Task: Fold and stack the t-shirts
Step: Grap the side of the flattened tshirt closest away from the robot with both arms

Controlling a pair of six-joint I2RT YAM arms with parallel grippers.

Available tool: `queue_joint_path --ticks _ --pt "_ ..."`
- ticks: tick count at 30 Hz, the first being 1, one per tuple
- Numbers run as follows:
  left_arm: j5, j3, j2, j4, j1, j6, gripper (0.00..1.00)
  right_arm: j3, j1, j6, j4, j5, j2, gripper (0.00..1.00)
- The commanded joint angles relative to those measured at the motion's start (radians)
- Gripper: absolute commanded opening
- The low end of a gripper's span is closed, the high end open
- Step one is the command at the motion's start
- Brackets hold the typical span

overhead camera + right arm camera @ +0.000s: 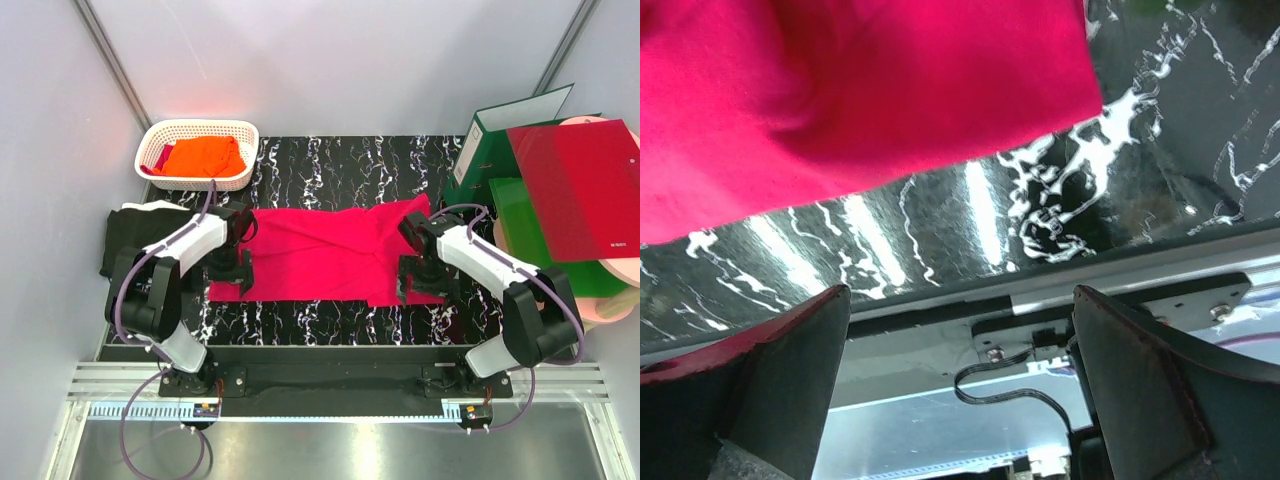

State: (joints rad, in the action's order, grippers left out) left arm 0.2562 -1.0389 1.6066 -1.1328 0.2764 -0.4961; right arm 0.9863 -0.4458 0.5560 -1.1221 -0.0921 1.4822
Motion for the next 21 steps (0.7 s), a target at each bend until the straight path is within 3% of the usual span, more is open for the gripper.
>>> queue_joint_path --ticks 1,6,9,10,11,12,13,21 --pt "-0.026 -0.009 0.068 0.123 -0.022 -0.009 0.99 0.015 0.001 0.045 0.077 -0.003 0.061 1.0" --pt "-0.023 -0.053 0.209 0.168 -0.031 -0.002 0.97 0.054 0.001 0.05 0.123 -0.006 0.238 1.0" --pt "-0.018 -0.064 0.259 0.202 -0.031 0.005 0.77 0.106 0.001 0.035 0.151 -0.02 0.321 0.97" --pt "-0.012 -0.07 0.274 0.205 -0.031 0.013 0.54 0.118 0.001 0.016 0.159 -0.015 0.338 0.88" --pt "-0.012 -0.075 0.297 0.203 -0.032 0.016 0.3 0.132 0.001 0.009 0.159 -0.012 0.352 0.39" --pt "-0.014 -0.081 0.303 0.199 -0.034 0.025 0.1 0.153 0.001 0.005 0.157 -0.006 0.369 0.08" --pt "-0.024 -0.082 0.302 0.188 -0.036 0.028 0.0 0.164 0.002 -0.002 0.153 0.005 0.374 0.0" --pt "-0.025 -0.128 0.142 0.064 -0.045 0.062 0.0 0.262 0.001 -0.07 0.065 0.164 0.323 0.0"
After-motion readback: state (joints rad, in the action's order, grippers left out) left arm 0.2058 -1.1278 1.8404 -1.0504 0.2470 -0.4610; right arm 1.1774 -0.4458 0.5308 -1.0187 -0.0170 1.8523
